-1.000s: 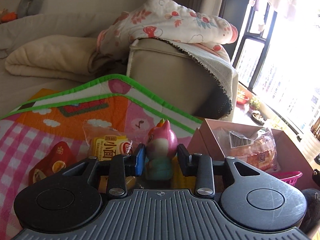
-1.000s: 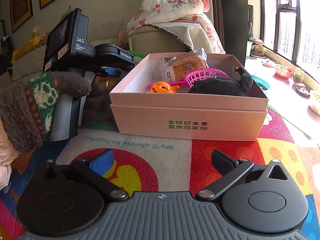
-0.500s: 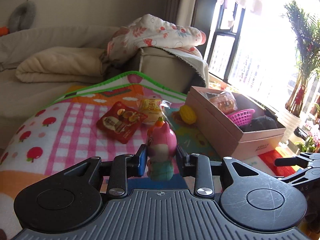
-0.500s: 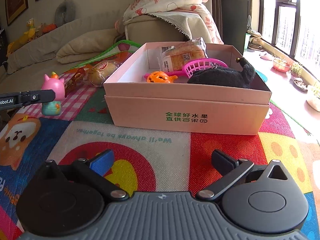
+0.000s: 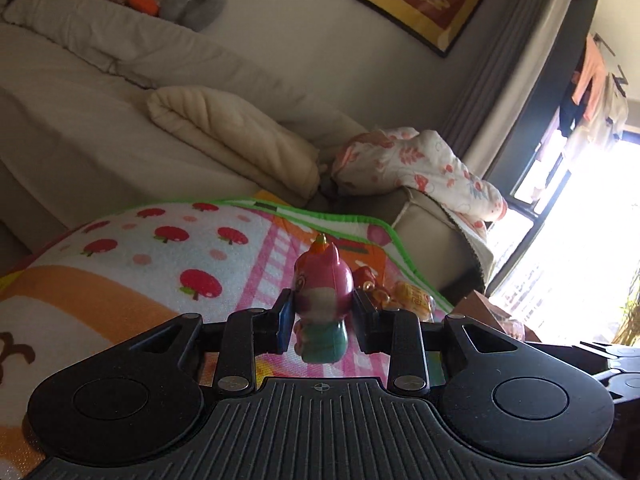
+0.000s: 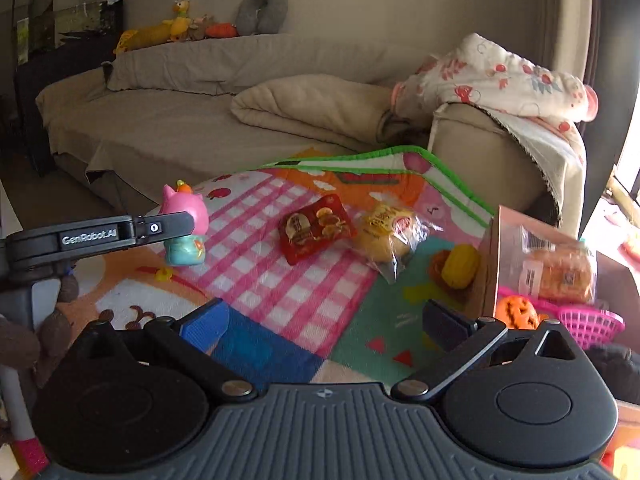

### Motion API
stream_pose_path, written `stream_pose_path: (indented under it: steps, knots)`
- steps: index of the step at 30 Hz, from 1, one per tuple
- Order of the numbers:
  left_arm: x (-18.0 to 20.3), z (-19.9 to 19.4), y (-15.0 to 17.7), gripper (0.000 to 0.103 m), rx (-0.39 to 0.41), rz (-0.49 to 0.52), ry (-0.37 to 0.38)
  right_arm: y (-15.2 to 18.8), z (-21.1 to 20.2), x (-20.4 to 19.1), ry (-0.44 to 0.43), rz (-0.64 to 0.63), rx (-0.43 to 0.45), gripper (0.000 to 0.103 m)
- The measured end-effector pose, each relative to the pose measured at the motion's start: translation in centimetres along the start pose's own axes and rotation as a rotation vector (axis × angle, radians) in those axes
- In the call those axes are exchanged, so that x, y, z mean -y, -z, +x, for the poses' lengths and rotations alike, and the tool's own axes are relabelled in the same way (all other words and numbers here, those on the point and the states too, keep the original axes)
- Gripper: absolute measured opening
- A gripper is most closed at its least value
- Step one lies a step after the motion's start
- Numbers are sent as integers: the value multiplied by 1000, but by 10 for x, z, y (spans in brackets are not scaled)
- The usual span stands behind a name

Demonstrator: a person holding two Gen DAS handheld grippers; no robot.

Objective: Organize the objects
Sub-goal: 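Grasp the pink unicorn figure with the left tool, then carry the unicorn to the pink box with the left tool while the right tool grasps the red quail-egg pack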

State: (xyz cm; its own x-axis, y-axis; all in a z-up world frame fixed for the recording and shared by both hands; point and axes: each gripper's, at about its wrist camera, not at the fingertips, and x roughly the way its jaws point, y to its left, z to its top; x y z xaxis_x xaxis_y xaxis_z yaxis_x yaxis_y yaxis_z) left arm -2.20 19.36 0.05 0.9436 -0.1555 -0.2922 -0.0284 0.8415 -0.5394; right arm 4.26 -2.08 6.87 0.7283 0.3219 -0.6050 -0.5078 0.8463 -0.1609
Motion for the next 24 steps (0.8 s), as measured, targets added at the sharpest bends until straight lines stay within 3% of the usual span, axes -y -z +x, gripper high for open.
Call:
stream_pose_path:
  steps: [5, 12, 13, 15, 17, 24]
  knots:
    - [-12, -12, -4, 34, 75, -84, 5, -37, 68, -20, 39, -187, -3, 103]
    - [-20, -11, -4, 34, 72, -135, 32, -56, 141, -16, -5, -118, -163, 103]
    - [-21, -12, -4, 34, 73, -138, 35, -55, 142, -15, -12, -101, -169, 103]
    - [-22, -13, -4, 34, 76, -147, 41, -50, 135, -16, -38, -92, -163, 93]
    - [-24, -13, -3, 34, 77, -155, 42, -45, 124, -20, -45, -94, -172, 74]
    - [-20, -14, -2, 34, 82, -135, 28, -14, 60, -35, -64, -142, -135, 74]
